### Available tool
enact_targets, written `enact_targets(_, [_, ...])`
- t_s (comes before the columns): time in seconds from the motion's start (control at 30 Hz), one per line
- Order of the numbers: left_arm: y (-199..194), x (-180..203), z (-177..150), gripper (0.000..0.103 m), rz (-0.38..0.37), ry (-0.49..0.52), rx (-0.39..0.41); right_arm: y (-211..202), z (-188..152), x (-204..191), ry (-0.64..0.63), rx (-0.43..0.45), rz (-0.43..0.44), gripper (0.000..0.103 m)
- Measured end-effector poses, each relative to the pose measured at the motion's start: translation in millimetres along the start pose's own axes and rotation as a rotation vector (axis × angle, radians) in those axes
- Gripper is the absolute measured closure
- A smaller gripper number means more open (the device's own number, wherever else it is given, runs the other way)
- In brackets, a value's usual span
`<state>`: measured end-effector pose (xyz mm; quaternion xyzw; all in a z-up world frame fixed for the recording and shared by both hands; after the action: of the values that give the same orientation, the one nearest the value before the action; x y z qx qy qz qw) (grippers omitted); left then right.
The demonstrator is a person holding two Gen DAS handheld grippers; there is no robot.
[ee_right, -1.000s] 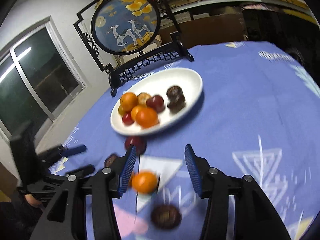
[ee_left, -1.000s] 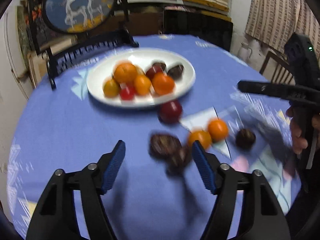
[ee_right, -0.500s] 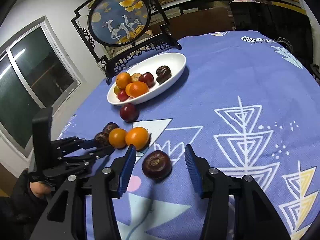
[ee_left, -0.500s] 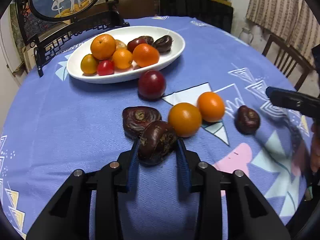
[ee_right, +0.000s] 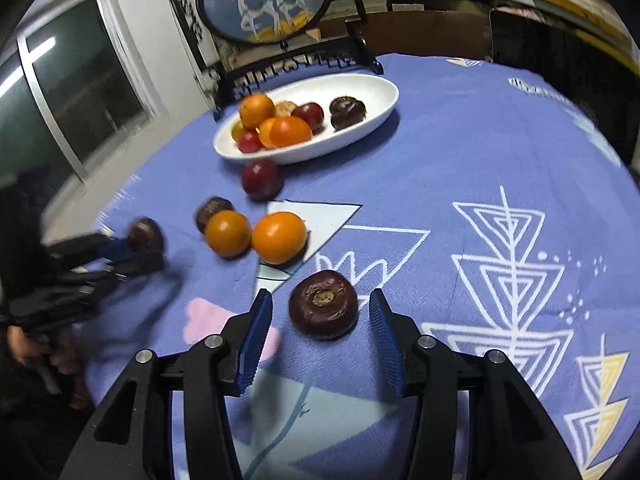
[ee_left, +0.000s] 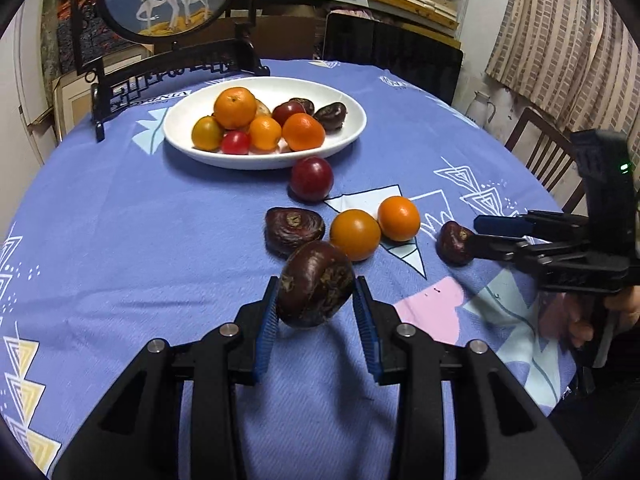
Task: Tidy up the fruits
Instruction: 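Grasp a dark brown fruit with the left tool while the right tool grasps another, then carry both dark brown fruits onto the white plate and open both tools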
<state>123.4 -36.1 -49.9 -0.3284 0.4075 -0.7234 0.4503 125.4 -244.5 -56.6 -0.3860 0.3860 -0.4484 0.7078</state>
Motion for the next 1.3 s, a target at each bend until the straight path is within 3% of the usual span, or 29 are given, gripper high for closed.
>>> enact_targets(0.17, [-5.2,-3.1,-2.7,0.068,-0.009,-0.009,0.011,22.7,7.6,-12.6,-0.049,-0.06,-0.13,0.051])
enact_targets(0.2, [-5.4,-3.7,-3.3,0.067,-0.01,-0.01,0.012,23.0,7.4,-13.7,-0.052,-0.054,-0.142,0.061])
enact_targets(0.27, [-5.6,-4.9,-4.0,0.067,-0.011,-0.012,0.013,21.7,6.8,-15.8,-0.059,-0.049,-0.143,0.063])
enact_targets(0.57, [-9.4,-8.7,0.2,0.067,-0.027,-0.02,0.028,-10.4,4.1,-8.0,0.0,0.035,0.016,0.063])
enact_targets(0.73, [-11.0,-16.4,12.8,0.067,-0.028,-0.031,0.03,-20.0,18.5,-4.4,0.021,0.054,0.045,0.063])
enact_targets(0.9, [-22.9,-30.5,49.4,0.067,-0.046,-0.043,0.059,-40.7,57.5,-8.1,-0.007,0.111,0.071,0.063])
enact_targets(1.03, [-24.4,-42.1,94.7,0.067,-0.02,-0.033,0.081,-47.2,105.3,-5.2,-0.013,0.147,0.096,0.063])
enact_targets(1.3, [26.1,-83.1,188.3,0.067,-0.036,-0.107,0.034,4.9,205.0,0.0,0.019,0.121,0.153,0.063])
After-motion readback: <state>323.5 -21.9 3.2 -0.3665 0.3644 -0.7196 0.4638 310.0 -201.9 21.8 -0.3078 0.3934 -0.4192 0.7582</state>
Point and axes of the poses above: each gripper's, at about its wrist camera, not at the fingertips, and y roughly the way its jaws point, x to its right, z to its top, the point moved 2 cm from there along y, roughly the way its jaws point, and after that the axes turned 15 degrees about -x, right-handed, at the moved point
